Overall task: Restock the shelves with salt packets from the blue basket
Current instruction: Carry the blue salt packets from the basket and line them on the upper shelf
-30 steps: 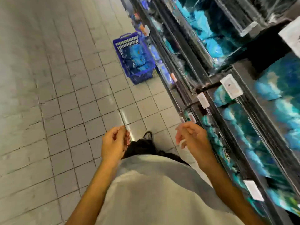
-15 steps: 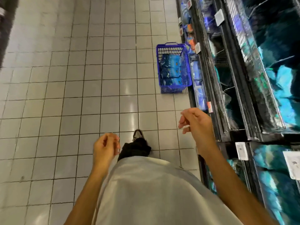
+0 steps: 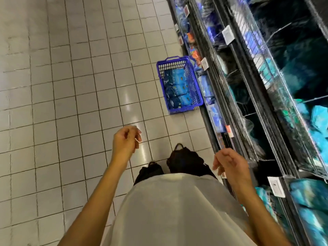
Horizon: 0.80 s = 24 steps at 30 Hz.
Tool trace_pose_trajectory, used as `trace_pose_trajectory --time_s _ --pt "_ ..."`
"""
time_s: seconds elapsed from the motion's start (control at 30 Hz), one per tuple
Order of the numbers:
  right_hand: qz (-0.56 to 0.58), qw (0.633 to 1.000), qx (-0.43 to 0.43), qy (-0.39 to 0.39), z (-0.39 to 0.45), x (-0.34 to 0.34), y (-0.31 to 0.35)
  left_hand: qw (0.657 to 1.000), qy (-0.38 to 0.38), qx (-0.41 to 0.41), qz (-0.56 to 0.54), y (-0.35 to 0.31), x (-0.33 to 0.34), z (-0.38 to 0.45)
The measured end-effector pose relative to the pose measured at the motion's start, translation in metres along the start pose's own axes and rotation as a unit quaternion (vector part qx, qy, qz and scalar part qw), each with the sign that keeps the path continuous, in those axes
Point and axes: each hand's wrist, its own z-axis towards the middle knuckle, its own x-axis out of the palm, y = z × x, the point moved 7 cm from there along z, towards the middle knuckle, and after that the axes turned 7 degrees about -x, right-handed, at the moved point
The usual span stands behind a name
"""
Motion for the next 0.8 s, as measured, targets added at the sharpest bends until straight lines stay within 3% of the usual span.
trace_pose_trajectory --time_s 0.37,0.6,0.8 --pt "0.010 1.000 0.008 0.026 0.171 -0.001 0.038 0.998 0.011 -0.026 0.057 -0.108 0.079 0.125" --pt "0.017 0.995 -0.029 0.094 0.301 0.064 0.128 0.998 -0.048 -0.038 0.008 -0.159 0.075 0.174" --pt "0.026 0.994 0.004 0.109 0.374 0.128 0.166 0.995 -0.065 -0.068 0.011 -0.180 0.063 0.234"
